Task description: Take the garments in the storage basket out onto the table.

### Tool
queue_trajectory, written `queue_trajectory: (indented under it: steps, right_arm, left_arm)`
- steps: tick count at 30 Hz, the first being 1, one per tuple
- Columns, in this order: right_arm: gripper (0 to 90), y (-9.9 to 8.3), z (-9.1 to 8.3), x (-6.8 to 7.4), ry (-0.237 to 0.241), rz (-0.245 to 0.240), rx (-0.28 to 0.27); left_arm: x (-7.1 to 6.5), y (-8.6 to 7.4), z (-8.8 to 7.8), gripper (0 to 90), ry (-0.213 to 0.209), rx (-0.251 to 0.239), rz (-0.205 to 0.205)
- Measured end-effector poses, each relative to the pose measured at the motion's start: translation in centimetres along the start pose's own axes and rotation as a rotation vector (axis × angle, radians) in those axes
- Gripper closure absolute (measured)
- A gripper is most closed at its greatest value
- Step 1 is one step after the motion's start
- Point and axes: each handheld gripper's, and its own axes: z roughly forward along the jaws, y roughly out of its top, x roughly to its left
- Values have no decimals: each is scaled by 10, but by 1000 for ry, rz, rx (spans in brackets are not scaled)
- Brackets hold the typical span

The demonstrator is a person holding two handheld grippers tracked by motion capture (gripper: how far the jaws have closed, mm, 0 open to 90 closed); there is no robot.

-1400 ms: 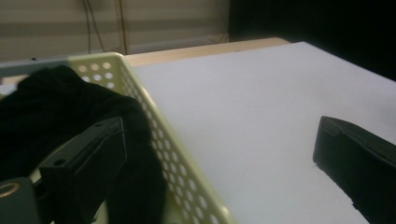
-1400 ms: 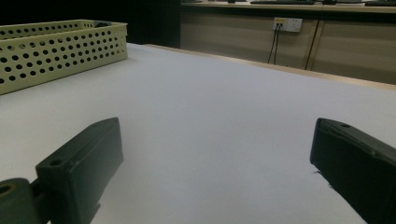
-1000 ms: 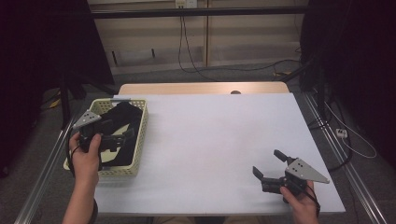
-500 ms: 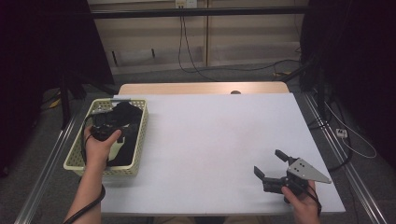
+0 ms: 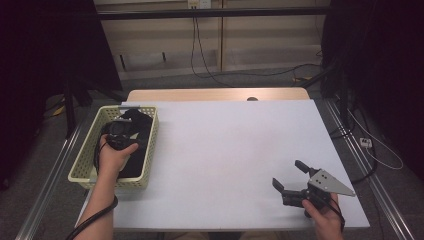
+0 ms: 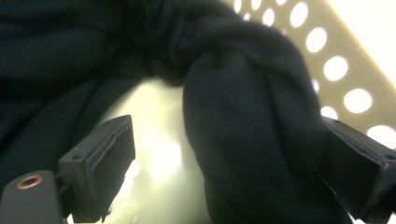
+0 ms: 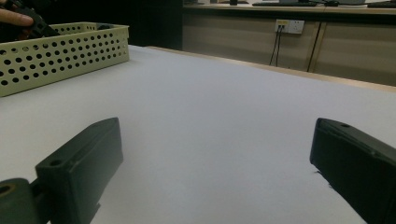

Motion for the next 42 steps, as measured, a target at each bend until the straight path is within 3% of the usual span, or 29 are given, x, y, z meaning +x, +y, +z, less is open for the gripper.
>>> queue_trajectory:
  steps: [2, 5, 17, 21, 25, 30, 34, 36, 38, 39, 41, 42]
  right_arm:
    - [24, 0, 0, 0, 1, -5, 1]
    - [25, 0, 0, 1, 3, -2, 1]
    - [25, 0, 1, 1, 7, -3, 3]
    - [25, 0, 0, 1, 8, -4, 3]
    - [25, 0, 1, 1, 7, -3, 4]
    - [25, 0, 1, 1, 10, -3, 3]
    - [25, 0, 2, 1, 7, -4, 5]
    - [25, 0, 1, 1, 8, -3, 1]
    - [25, -1, 0, 0, 2, 6, -1]
    - [25, -1, 0, 0, 2, 6, -1]
    - [25, -1, 0, -1, 0, 14, -3]
    - [25, -1, 0, -2, -1, 15, -3]
  left_arm:
    - [-1, -2, 6, 103, 5, 35, 39]
    - [0, -3, 7, 127, 4, 41, 20]
    - [-2, -6, 12, 298, -31, 80, 14]
    - [-5, -5, 10, 530, -74, 90, 23]
    - [-4, -5, 9, 620, -101, 101, -16]
    - [-7, 1, 8, 684, -84, 138, -36]
    - [-8, 11, 2, 740, -70, 176, -13]
    - [-4, 16, -5, 744, -53, 167, -3]
    - [7, 24, -22, 748, -41, 131, -18]
    - [7, 24, -22, 749, -41, 131, -18]
    - [16, 28, -30, 749, -9, 113, -23]
    - [26, 29, -36, 748, 20, 79, -22]
